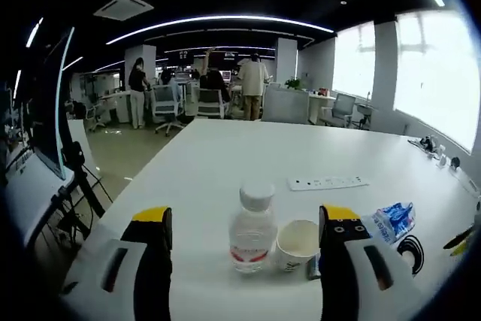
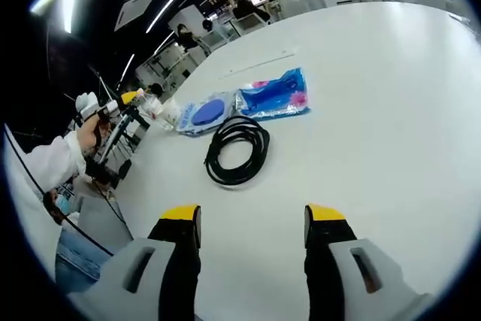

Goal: Arrange the tabletop items into an orderly group along one side of the table until the central work area is clear of visible clutter.

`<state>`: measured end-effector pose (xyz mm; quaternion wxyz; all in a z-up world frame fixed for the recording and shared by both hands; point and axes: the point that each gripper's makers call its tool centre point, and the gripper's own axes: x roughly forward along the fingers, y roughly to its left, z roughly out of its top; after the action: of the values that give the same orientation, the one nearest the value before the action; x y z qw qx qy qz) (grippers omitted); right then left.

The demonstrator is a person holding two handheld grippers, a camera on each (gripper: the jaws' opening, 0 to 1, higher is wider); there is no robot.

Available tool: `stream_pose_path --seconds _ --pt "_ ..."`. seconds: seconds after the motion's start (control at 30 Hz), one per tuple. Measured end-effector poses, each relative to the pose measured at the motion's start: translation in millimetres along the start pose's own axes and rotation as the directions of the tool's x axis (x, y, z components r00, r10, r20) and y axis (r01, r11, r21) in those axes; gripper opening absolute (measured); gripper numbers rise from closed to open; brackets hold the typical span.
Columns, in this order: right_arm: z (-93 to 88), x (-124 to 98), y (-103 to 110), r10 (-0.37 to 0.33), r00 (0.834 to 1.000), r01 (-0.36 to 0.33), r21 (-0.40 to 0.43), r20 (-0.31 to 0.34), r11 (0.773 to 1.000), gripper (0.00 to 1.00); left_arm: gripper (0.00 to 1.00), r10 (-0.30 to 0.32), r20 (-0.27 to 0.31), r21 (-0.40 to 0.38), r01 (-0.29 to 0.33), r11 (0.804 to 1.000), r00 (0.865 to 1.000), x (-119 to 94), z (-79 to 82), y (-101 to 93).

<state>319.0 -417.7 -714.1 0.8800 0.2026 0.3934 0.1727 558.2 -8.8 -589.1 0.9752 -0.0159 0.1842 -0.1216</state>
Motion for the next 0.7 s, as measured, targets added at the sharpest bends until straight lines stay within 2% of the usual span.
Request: stream_pose_path --seconds 0.17,0.4,0.53,0.7 --pt "1.8 -1 3 0.005 1.000 -0.005 -0.018 0.009 1.000 0.60 0.90 -0.021 -0.034 0.014 0.021 1.000 0.999 -21 -12.7 -7.3" --pt "2.6 -2 7 0.014 1.000 -0.014 -0.031 0.016 0.999 0.64 0.92 -0.040 -0.054 -0.010 0.040 0.999 0.998 -43 -27.9 -9.2" --pt "2.6 -4 8 0.015 1.000 -0.014 -0.032 0.022 0.999 0.64 0.93 -0.083 -0.101 0.026 0.086 0.996 0.991 -59 -43.2 -19.1" --pt "1.8 -6 7 0.015 1.000 -0.014 -0.031 0.026 0.999 0.65 0.95 -0.112 -0.115 0.017 0.115 0.993 0.987 -73 -52.0 -23.8"
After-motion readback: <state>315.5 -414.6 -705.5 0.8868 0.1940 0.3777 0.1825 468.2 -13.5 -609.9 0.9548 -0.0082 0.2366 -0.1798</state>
